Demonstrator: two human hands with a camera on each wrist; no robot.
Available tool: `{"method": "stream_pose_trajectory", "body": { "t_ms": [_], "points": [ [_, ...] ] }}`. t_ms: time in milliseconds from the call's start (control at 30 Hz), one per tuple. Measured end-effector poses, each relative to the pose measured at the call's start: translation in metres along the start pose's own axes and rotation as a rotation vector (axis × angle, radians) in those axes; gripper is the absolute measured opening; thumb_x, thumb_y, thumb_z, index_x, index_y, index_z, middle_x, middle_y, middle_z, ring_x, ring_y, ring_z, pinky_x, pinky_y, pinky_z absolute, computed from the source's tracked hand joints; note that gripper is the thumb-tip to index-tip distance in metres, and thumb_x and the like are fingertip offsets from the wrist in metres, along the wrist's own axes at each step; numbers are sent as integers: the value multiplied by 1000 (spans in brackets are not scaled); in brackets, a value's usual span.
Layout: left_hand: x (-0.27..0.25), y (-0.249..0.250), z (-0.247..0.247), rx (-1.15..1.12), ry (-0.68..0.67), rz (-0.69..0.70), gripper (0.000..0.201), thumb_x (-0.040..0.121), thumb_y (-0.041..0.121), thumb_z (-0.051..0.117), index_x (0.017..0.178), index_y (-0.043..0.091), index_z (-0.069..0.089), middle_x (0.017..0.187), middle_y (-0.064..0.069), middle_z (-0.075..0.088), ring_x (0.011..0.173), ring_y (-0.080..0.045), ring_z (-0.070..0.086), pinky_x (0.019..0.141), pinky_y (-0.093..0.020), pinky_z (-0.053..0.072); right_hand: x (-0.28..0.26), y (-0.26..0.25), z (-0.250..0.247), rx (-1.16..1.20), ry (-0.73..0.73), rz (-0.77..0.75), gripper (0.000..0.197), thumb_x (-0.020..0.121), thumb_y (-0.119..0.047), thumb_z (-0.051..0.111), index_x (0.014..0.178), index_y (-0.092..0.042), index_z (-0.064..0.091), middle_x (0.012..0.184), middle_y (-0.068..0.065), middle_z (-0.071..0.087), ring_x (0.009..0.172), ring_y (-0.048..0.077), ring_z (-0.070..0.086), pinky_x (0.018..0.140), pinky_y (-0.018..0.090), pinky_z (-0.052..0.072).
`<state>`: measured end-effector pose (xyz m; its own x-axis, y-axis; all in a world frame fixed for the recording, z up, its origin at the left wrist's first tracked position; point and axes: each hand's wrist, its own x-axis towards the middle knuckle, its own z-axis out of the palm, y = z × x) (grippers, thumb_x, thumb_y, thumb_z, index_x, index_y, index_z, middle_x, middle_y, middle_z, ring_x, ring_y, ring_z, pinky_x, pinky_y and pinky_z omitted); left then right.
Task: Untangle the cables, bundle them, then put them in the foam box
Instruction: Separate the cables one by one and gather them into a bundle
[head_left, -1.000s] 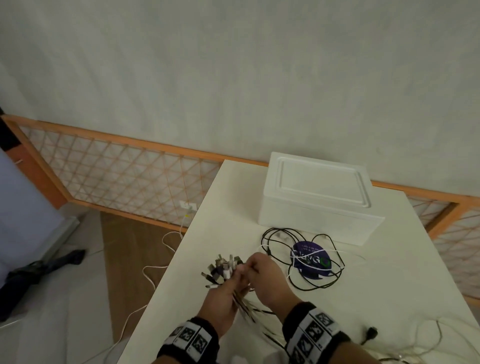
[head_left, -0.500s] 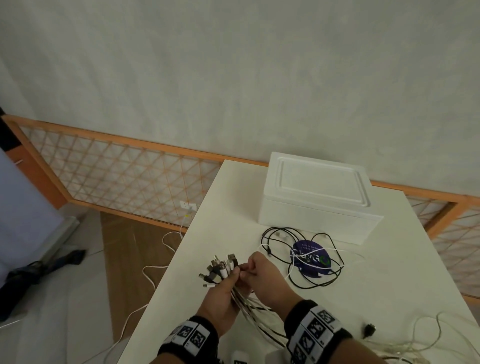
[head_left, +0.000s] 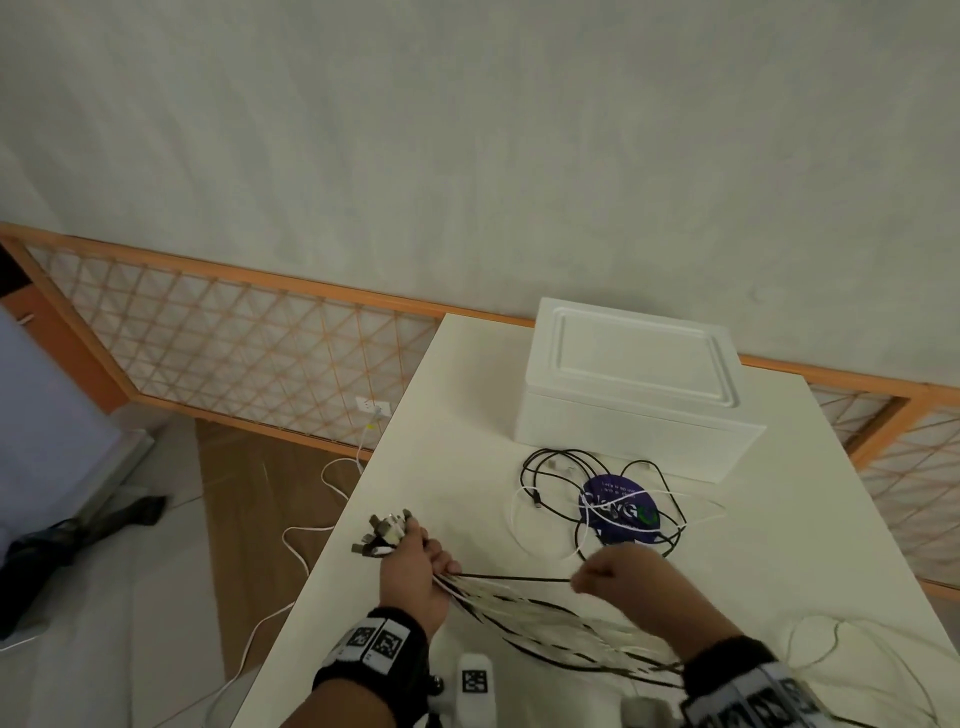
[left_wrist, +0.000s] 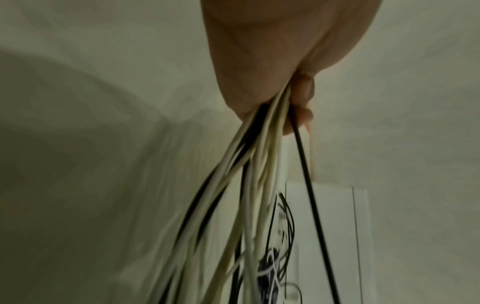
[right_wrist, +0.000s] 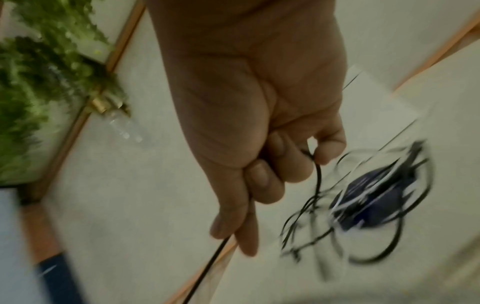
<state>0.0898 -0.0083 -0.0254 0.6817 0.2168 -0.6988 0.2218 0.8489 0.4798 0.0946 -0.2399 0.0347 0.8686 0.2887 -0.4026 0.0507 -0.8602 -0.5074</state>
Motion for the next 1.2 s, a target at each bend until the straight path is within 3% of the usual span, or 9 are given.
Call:
{"method": "stream_pose_trajectory", "body": {
  "t_ms": [167,267,367,500,633,700,800,867,1200],
  "points": [
    [5,10,-2,30,67,27,38,96,35,55,66,17,40,45,6,27,36,-10,23,35,-20,25,-30,74,-31,-58,130,321,30,85,-47,62,64,-26,64,60,-6,61,59,7,59,64,26,46],
    [6,7,2,40,40,9,36,92,21,62,64,19,39,44,6,26,36,-9,24,35,-21,26,-38,87,-34,-262,144,431,9,85,-51,57,86,-41,58,103,-14,65,100,9,59,89,31,46],
    [3,1,12,52,-17,-4,33,93,15,59,66,20,40,43,7,30,35,-7,28,35,-20,30,-25,48,-30,-297,202,244,46,84,-43,63,128,-39,50,133,-12,50,124,11,46,103,28,36],
    [-16,-15,35,112,-68,-24,29,93,29,59,69,15,52,51,3,45,46,-11,44,51,-25,42,9,-33,-1,-111,22,-99,70,81,-41,68,142,-22,39,143,-5,43,132,13,38,107,25,29],
    [-19,-23,41,400,-165,-102,48,89,56,53,85,13,74,96,-7,72,83,-22,63,79,-38,51,31,-64,31,1,-150,-105,47,85,-32,65,125,-13,50,112,2,62,97,20,60,74,24,45],
    [-14,-19,37,327,-170,-102,49,91,53,50,67,12,59,109,-10,71,85,-19,62,84,-37,47,31,-58,37,53,-175,-118,17,92,-31,55,99,-15,55,85,-2,60,79,20,59,60,22,41],
    [-25,-22,41,131,-102,-119,47,96,42,49,60,15,36,74,-8,67,73,-20,60,80,-40,49,23,-44,39,-22,-151,-176,27,96,-46,44,89,-21,53,82,0,58,73,17,52,62,28,37],
    [-29,-28,43,65,-67,-110,44,97,39,51,62,14,37,51,0,42,51,-17,46,68,-38,48,19,-32,37,-85,-109,-178,29,94,-48,47,96,-21,55,88,3,60,77,17,51,67,29,37],
    [-11,-12,28,98,150,2,34,95,28,57,68,13,43,52,0,35,50,-16,37,56,-29,43,-26,88,5,-283,-129,157,35,82,-57,58,66,-30,43,70,-10,47,80,15,51,70,28,40]
  ]
}}
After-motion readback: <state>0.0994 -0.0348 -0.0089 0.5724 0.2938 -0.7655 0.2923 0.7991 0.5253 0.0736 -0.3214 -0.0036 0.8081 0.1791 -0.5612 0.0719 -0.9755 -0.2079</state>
